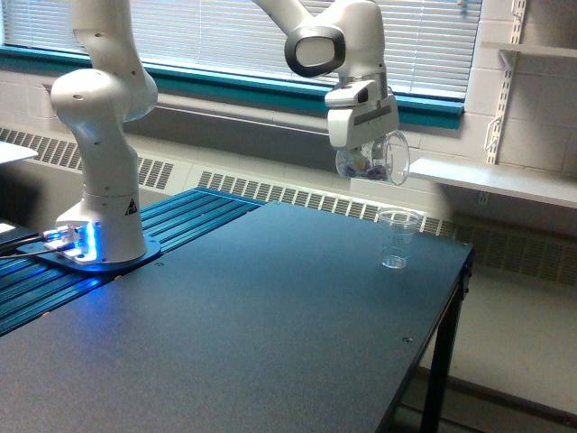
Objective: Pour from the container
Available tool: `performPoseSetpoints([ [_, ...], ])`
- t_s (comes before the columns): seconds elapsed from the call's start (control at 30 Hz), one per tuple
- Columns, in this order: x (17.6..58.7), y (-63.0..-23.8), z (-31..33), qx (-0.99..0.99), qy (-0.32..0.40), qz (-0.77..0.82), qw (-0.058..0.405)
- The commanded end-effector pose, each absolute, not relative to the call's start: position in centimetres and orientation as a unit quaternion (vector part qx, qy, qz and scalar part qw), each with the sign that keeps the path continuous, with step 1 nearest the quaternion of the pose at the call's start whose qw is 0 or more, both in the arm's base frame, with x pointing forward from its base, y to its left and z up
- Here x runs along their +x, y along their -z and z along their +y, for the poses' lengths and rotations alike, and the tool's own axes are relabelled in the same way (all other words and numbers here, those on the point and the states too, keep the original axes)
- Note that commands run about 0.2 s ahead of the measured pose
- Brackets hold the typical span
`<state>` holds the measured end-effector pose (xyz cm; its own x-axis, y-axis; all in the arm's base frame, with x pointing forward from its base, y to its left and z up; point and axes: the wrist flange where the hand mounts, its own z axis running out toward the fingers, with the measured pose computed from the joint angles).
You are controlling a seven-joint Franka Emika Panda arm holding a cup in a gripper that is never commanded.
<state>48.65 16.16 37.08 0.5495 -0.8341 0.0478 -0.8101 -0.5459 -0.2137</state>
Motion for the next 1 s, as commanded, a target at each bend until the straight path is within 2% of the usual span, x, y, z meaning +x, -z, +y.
performPoseSetpoints([
  [0.03,47.6,-36.7,20.0,-0.862,0.054,0.494,0.097],
  [0.53,45.1,-32.9,25.9,-0.85,-0.003,0.519,0.088],
  [0.67,44.8,-32.0,26.6,-0.852,-0.006,0.518,0.074],
  [1.0,45.3,-31.7,28.3,-0.841,-0.009,0.537,0.073],
])
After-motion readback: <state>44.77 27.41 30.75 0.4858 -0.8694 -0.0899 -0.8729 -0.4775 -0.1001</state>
